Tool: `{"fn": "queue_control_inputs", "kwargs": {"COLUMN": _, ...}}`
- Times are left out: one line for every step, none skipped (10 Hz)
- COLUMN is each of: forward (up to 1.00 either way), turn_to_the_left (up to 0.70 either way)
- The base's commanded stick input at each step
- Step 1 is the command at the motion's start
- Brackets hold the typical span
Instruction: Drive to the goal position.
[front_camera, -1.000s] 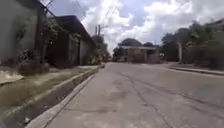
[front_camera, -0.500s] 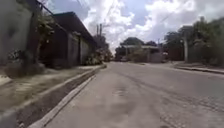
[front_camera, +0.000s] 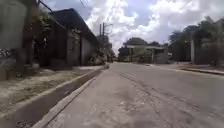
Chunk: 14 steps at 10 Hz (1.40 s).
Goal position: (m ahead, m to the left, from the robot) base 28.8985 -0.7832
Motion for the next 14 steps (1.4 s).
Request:
{"fn": "queue_control_inputs", "kwargs": {"forward": 1.0, "turn_to_the_left": -0.4}}
{"fn": "queue_control_inputs", "kwargs": {"forward": 1.0, "turn_to_the_left": -0.39}}
{"fn": "queue_control_inputs", "kwargs": {"forward": 1.0, "turn_to_the_left": -0.07}}
{"fn": "queue_control_inputs", "kwargs": {"forward": 1.0, "turn_to_the_left": 0.0}}
{"fn": "queue_control_inputs", "kwargs": {"forward": 1.0, "turn_to_the_left": 0.0}}
{"fn": "queue_control_inputs", "kwargs": {"forward": 1.0, "turn_to_the_left": 0.0}}
{"fn": "queue_control_inputs", "kwargs": {"forward": 1.0, "turn_to_the_left": 0.0}}
{"fn": "queue_control_inputs", "kwargs": {"forward": 1.0, "turn_to_the_left": 0.0}}
{"fn": "queue_control_inputs", "kwargs": {"forward": 1.0, "turn_to_the_left": 0.0}}
{"fn": "queue_control_inputs", "kwargs": {"forward": 1.0, "turn_to_the_left": 0.0}}
{"fn": "queue_control_inputs", "kwargs": {"forward": 1.0, "turn_to_the_left": 0.0}}
{"fn": "queue_control_inputs", "kwargs": {"forward": 1.0, "turn_to_the_left": 0.0}}
{"fn": "queue_control_inputs", "kwargs": {"forward": 1.0, "turn_to_the_left": 0.0}}
{"fn": "queue_control_inputs", "kwargs": {"forward": 1.0, "turn_to_the_left": -0.01}}
